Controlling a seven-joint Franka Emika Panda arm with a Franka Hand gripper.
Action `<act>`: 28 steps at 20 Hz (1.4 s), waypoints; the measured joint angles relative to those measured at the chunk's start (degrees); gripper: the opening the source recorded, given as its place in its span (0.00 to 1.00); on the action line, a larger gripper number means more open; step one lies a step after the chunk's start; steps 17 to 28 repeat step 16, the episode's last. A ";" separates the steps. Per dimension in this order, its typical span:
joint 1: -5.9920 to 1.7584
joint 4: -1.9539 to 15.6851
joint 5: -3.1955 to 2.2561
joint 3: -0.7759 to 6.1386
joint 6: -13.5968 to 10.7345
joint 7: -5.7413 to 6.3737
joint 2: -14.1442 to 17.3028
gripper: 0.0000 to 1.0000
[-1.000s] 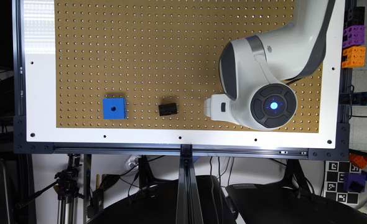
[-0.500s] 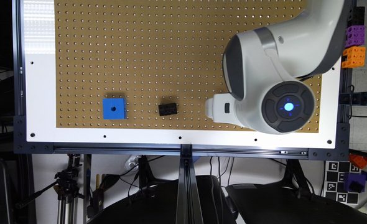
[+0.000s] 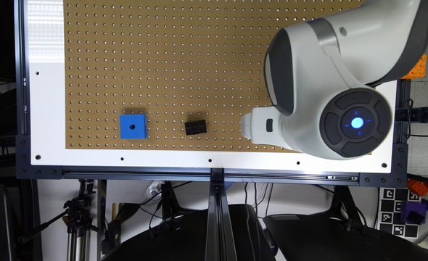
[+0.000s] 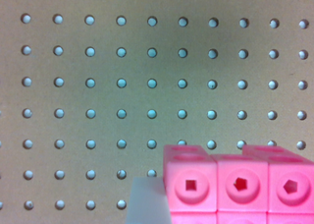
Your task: Pick up pink block.
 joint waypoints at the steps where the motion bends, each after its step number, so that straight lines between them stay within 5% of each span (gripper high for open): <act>1: 0.00 0.00 0.00 0.00 -0.32 0.00 -0.28 0.00; 10: 0.00 0.05 0.00 0.03 -3.30 0.01 -3.53 0.00; 28: 0.00 0.04 0.00 0.04 -3.32 0.01 -3.54 0.00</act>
